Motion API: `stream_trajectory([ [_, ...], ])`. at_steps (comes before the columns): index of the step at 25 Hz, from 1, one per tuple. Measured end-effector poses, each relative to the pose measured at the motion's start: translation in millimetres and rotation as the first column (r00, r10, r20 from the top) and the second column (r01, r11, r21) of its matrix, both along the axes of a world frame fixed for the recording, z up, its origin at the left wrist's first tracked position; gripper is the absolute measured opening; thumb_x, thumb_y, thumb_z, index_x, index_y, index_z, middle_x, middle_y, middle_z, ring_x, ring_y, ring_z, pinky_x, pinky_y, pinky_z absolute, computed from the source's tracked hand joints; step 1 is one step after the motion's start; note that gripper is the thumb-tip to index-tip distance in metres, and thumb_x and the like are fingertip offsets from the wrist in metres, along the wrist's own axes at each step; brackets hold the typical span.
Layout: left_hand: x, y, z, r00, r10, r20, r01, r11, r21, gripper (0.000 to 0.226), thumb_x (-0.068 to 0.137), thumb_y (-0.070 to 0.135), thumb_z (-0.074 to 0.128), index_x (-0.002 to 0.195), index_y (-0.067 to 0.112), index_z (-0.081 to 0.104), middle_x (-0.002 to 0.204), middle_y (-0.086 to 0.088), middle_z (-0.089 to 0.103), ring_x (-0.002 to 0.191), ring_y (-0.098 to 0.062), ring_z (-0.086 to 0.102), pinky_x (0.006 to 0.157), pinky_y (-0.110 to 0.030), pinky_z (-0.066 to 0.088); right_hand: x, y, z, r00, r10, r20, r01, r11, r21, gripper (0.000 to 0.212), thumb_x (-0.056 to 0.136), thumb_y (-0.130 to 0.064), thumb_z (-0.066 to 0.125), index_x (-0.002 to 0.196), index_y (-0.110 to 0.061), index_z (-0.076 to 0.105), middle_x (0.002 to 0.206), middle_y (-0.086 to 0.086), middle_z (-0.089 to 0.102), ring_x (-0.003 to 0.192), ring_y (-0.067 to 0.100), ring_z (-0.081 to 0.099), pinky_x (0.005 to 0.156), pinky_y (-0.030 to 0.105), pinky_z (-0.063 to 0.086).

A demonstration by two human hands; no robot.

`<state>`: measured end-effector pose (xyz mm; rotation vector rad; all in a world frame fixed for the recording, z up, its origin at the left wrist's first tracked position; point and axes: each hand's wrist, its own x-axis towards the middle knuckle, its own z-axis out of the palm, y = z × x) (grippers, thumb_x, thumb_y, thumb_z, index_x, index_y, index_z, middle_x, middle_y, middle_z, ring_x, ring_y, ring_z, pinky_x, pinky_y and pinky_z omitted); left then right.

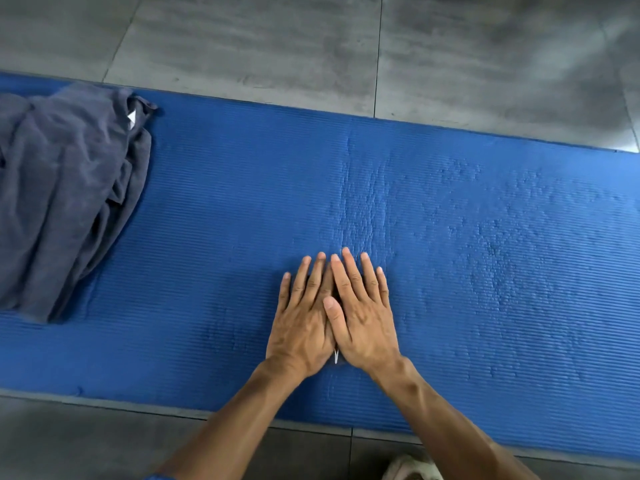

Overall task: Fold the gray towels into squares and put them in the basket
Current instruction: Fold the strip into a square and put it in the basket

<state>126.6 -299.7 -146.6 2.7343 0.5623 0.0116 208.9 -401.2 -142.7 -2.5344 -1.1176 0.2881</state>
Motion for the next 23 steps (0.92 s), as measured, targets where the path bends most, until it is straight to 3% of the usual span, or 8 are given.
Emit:
stream_trajectory([
  [4,5,-3,-3,0.995,0.095,0.034,-0.093,0.993,-0.07,0.058,0.101,0.035,0.02,0.154,0.017,0.006,0.163,-0.004,0.007,0.151,-0.023,0.001,0.12,-0.045,0.004,4,0,-11,0.996,-0.078,-0.044,0.079,0.997,0.02,0.059,0.104,-0.047,0.008,0.157,-0.024,0.018,0.166,-0.003,0.008,0.153,0.02,-0.001,0.122,0.048,0.007],
  [9,7,-4,-3,0.956,0.291,-0.029,-0.292,0.944,-0.153,0.06,0.1,0.048,0.014,0.153,0.031,-0.007,0.164,-0.003,-0.006,0.151,-0.023,-0.008,0.121,-0.047,-0.001,1,3,-13,0.957,-0.27,-0.102,0.269,0.963,-0.028,0.061,0.1,-0.051,0.012,0.157,-0.03,0.009,0.166,-0.001,-0.002,0.153,0.021,0.0,0.123,0.043,0.003],
  [13,8,-5,-1,0.858,0.502,-0.104,-0.508,0.804,-0.309,0.067,0.093,0.064,0.009,0.151,0.039,-0.015,0.163,-0.003,-0.012,0.15,-0.022,-0.009,0.121,-0.048,-0.002,-2,5,-15,0.848,-0.471,-0.242,0.484,0.875,-0.006,0.066,0.097,-0.058,0.009,0.157,-0.033,0.004,0.166,-0.003,-0.004,0.153,0.017,-0.002,0.124,0.043,0.003],
  [15,6,-6,-1,0.847,0.523,-0.099,-0.525,0.793,-0.308,0.068,0.093,0.065,0.007,0.151,0.039,-0.014,0.163,-0.003,-0.011,0.151,-0.023,-0.008,0.121,-0.05,-0.001,1,4,-12,0.775,-0.545,-0.321,0.581,0.814,0.022,0.066,0.096,-0.058,0.007,0.157,-0.032,0.002,0.166,-0.003,-0.003,0.153,0.016,-0.002,0.124,0.045,0.005],
  [17,4,-5,0,0.878,0.474,-0.063,-0.474,0.846,-0.243,0.066,0.095,0.063,0.008,0.153,0.037,-0.012,0.163,-0.003,-0.01,0.15,-0.024,-0.009,0.12,-0.051,-0.003,0,1,-3,0.85,-0.495,-0.182,0.514,0.854,0.08,0.062,0.101,-0.049,0.014,0.158,-0.026,0.007,0.166,0.002,0.0,0.153,0.019,0.0,0.124,0.044,0.004],
  [19,3,-2,-1,0.907,0.419,-0.036,-0.418,0.889,-0.187,0.066,0.097,0.06,0.011,0.154,0.035,-0.009,0.163,-0.004,-0.009,0.15,-0.025,-0.01,0.119,-0.05,-0.004,-7,-2,0,0.951,-0.31,-0.009,0.307,0.936,0.171,0.057,0.103,-0.035,0.026,0.157,-0.019,0.017,0.166,0.006,0.008,0.153,0.021,0.005,0.124,0.041,0.008],
  [20,2,-1,-1,0.906,0.421,-0.038,-0.42,0.886,-0.195,0.066,0.096,0.06,0.012,0.154,0.035,-0.007,0.164,-0.004,-0.007,0.151,-0.025,-0.009,0.119,-0.049,-0.004,-12,-2,-1,0.965,-0.259,-0.038,0.261,0.944,0.202,0.057,0.103,-0.033,0.029,0.157,-0.017,0.019,0.166,0.006,0.01,0.153,0.019,0.007,0.123,0.04,0.013],
  [23,2,-7,1,0.88,0.475,-0.024,-0.452,0.82,-0.351,0.073,0.092,0.067,0.015,0.154,0.034,-0.004,0.164,-0.006,0.001,0.151,-0.024,0.0,0.122,-0.042,0.004,-19,-4,-12,0.911,-0.353,-0.214,0.392,0.902,0.182,0.058,0.102,-0.042,0.025,0.156,-0.02,0.021,0.165,-0.002,0.012,0.151,0.01,0.011,0.121,0.041,0.023],
])
